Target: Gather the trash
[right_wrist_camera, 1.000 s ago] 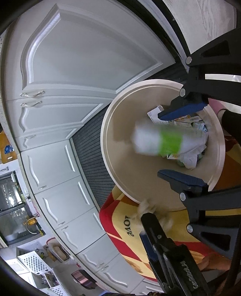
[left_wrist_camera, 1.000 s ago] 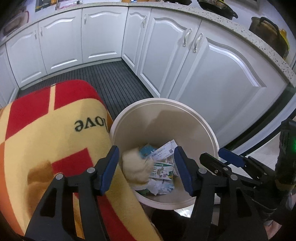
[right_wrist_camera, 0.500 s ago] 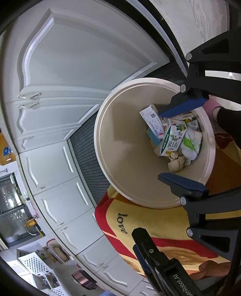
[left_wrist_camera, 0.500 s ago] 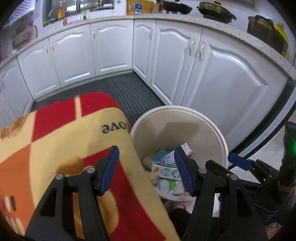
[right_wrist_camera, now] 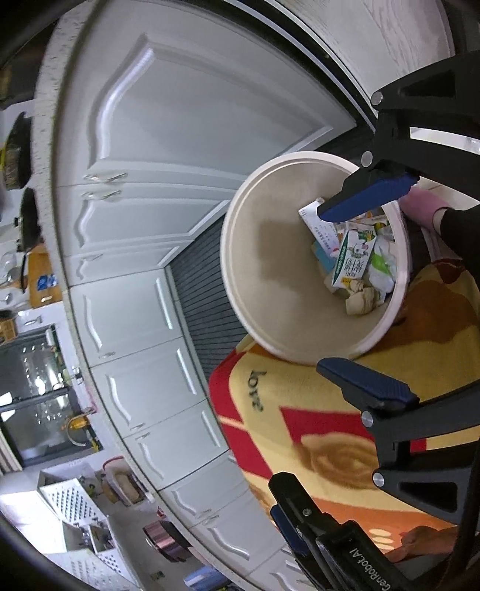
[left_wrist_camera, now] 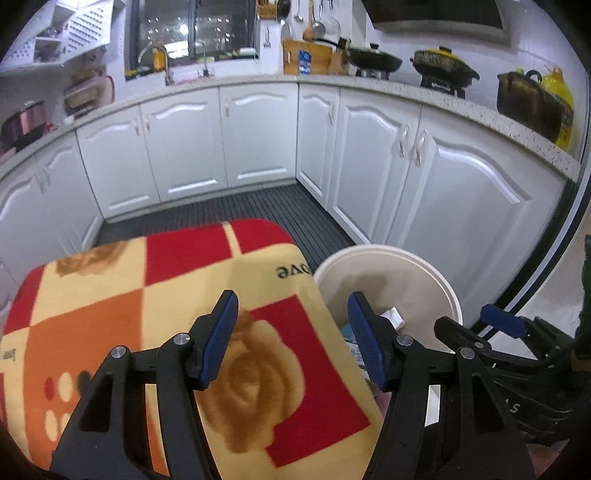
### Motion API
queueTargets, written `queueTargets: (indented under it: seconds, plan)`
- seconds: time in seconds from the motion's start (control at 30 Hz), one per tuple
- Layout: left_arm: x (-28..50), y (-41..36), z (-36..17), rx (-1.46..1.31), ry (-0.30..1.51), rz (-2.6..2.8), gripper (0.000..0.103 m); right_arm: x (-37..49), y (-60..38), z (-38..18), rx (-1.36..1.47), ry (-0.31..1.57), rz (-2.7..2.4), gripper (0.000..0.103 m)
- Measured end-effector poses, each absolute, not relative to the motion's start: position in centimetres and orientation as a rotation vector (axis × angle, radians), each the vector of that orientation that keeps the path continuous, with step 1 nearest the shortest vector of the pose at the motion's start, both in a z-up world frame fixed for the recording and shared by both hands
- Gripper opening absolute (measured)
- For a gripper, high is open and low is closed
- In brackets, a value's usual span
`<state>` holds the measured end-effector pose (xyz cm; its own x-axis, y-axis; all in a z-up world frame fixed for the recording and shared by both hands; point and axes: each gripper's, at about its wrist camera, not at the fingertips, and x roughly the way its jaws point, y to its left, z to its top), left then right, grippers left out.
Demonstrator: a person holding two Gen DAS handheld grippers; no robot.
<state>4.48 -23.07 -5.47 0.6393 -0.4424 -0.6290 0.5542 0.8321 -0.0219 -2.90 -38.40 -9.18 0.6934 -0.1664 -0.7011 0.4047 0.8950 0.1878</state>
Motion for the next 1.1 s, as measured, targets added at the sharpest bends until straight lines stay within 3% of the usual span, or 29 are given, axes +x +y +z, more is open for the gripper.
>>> queueTargets:
  seconds: [0.27, 0.3, 0.37, 0.47, 1.1]
  plan:
    - [2.5, -20.1, -3.0, 0.122, 0.597, -0.571, 0.062, -5.0, -35.7, -5.1, 0.276, 0.634, -0.346, 0.083]
    - [2.3, -19.9, -2.7, 0.113, 0.591, -0.573, 0.065, -5.2, -35.3, -4.5, 0.262, 0.621, -0.348, 0.083]
    - [2.0, -19.1, -2.1, 0.074, 0.571, -0.578, 0.08, -5.7, -34.8, -3.6, 0.241, 0.6, -0.354, 0.085]
    - [1.5, -17.8, -1.0, 0.02, 0.53, -0.585, 0.083, -6.4, -34.2, -2.5, 0.217, 0.567, -0.361, 0.089]
    - [-0.7, -16.0, 1.8, 0.045, 0.439, -0.538, 0.084, -8.9, -31.6, 1.4, 0.156, 0.429, -0.378, 0.094]
